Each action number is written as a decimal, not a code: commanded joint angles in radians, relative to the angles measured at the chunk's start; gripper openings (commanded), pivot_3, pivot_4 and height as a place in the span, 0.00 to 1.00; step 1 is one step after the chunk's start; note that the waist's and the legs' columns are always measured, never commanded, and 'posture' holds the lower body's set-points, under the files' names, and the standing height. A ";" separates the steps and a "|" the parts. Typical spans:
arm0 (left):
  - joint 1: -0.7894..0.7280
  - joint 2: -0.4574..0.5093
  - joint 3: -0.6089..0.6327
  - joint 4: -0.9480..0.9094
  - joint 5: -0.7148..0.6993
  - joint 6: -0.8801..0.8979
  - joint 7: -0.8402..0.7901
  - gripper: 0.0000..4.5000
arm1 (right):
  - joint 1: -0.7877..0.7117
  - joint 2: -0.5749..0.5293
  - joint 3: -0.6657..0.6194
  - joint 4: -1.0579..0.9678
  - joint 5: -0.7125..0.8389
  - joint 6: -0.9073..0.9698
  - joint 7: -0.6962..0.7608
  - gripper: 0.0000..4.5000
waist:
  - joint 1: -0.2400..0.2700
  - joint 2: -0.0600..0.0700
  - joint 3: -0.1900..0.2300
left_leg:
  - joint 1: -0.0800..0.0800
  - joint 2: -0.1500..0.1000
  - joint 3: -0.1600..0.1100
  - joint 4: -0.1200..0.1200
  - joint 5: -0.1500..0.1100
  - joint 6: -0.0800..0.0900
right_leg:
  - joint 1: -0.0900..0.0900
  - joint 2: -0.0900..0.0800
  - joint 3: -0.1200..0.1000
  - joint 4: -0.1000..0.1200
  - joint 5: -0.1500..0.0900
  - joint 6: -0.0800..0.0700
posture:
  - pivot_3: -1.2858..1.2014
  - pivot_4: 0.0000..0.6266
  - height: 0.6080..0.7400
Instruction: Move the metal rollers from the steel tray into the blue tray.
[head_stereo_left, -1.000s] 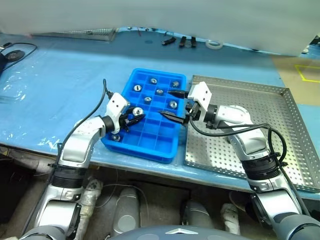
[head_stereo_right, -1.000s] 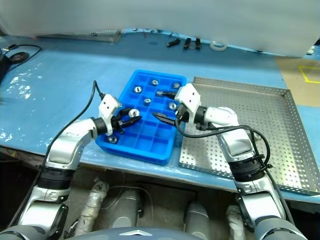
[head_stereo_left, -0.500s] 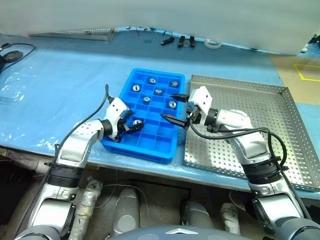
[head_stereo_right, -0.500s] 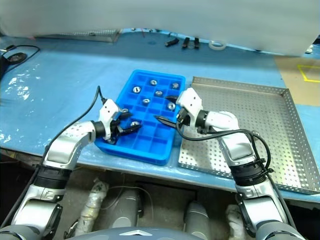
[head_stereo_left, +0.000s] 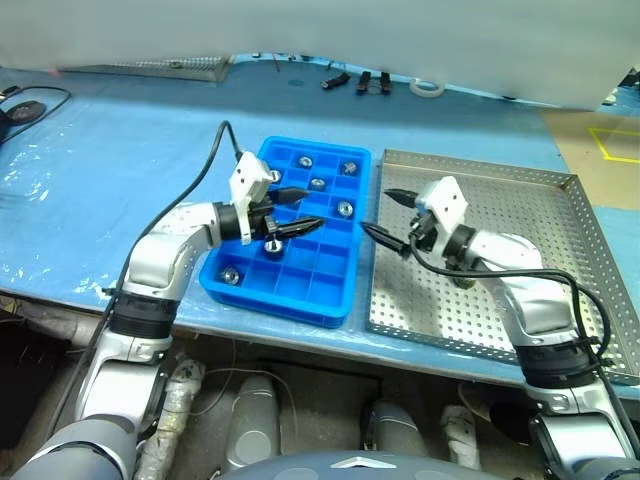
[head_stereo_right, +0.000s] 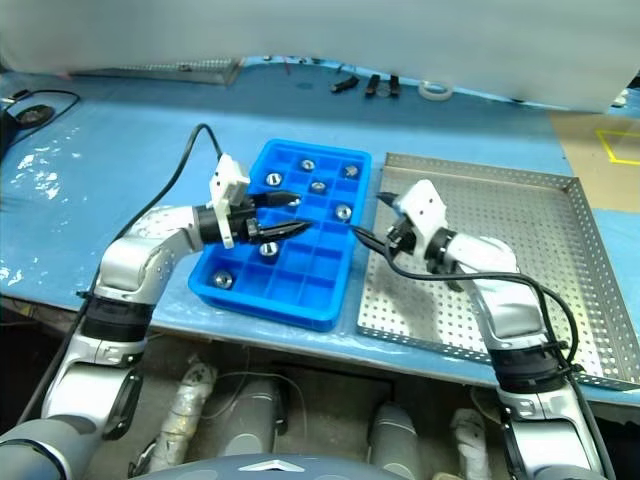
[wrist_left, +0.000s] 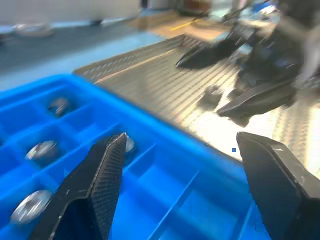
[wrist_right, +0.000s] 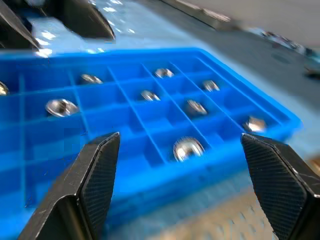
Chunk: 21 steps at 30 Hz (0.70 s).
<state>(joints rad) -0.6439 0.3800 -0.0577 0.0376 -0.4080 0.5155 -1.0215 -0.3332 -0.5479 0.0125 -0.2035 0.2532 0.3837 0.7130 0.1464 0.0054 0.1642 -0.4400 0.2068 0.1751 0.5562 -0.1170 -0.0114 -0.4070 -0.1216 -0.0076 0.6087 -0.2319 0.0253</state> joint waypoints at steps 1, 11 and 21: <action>-0.052 -0.024 -0.047 0.039 -0.011 -0.032 -0.059 0.82 | 0.062 -0.021 -0.057 -0.091 0.017 0.020 -0.025 0.91 | -0.011 0.000 0.000 | 0.000 0.000 0.000 0.000 0.000 0.000 | 0.000 0.000 0.001 0.000 0.000 0.000 | 0.49 0.24 1.00; -0.143 -0.086 -0.161 0.173 0.035 -0.109 -0.179 0.82 | 0.278 0.013 -0.183 -0.086 0.024 0.016 -0.129 0.91 | -0.071 0.000 0.000 | 0.002 0.000 0.002 0.000 -0.001 0.002 | 0.000 0.000 0.005 -0.001 0.000 0.000 | 0.45 0.24 1.00; -0.152 -0.092 -0.177 0.201 0.055 -0.115 -0.199 0.82 | 0.325 0.051 -0.185 0.035 -0.001 -0.033 -0.166 0.91 | -0.100 0.000 0.000 | 0.002 0.000 0.003 0.000 -0.002 0.004 | 0.000 0.002 0.005 -0.001 0.000 0.000 | 0.44 0.24 1.00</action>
<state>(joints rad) -0.7752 0.2897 -0.2339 0.2588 -0.3528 0.4205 -1.2141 -0.0113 -0.5018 -0.1467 -0.1742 0.2438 0.3697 0.5507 0.0459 0.0053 0.1642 -0.4380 0.2064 0.1782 0.5568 -0.1192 -0.0072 -0.4069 -0.1199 -0.0030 0.6074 -0.2318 0.0253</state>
